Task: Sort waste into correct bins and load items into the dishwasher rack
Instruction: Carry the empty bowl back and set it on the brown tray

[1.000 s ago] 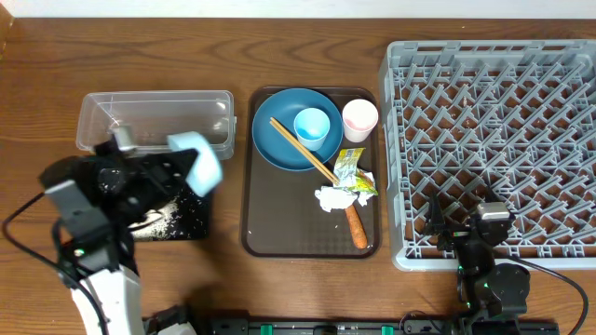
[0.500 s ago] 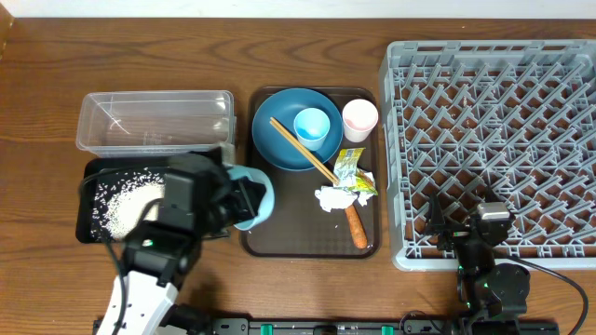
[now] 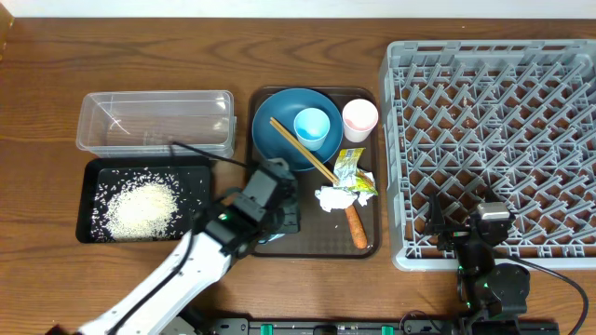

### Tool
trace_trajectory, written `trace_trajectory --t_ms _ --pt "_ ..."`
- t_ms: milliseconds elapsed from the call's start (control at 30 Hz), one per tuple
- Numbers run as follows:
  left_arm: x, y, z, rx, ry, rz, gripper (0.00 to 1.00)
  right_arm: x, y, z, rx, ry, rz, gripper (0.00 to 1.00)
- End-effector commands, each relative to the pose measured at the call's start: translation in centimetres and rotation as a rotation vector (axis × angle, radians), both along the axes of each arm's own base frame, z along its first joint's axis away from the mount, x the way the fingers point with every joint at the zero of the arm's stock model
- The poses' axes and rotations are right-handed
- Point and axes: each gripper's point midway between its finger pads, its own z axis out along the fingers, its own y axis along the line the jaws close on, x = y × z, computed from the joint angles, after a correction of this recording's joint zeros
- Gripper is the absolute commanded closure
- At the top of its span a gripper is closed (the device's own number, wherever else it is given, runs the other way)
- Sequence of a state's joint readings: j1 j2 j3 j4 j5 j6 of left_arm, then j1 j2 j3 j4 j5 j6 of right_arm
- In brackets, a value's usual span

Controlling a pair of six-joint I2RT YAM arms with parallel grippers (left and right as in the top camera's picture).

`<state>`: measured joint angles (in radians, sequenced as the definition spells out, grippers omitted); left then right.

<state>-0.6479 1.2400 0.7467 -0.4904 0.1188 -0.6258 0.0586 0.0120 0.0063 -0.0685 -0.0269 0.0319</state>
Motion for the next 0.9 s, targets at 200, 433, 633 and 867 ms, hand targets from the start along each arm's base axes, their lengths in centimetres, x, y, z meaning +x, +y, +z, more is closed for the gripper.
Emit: trace_trajectory --t_ms 200,433,633,867 --pt "0.7 -1.7 -1.7 0.038 0.003 -0.022 0.94 0.0 0.1 0.0 -0.018 -0.004 0.009 0.01" --pt "0.8 -1.6 -2.1 0.054 0.006 -0.018 0.83 0.0 0.1 0.0 -0.018 -0.004 0.008 0.01" --pt "1.2 -1.4 -2.0 0.068 -0.016 -0.017 0.61 0.0 0.1 0.0 -0.018 -0.004 0.008 0.01" --pt "2.5 -2.2 -0.3 0.056 -0.091 -0.052 0.51 0.0 0.1 0.0 -0.018 -0.004 0.009 0.01"
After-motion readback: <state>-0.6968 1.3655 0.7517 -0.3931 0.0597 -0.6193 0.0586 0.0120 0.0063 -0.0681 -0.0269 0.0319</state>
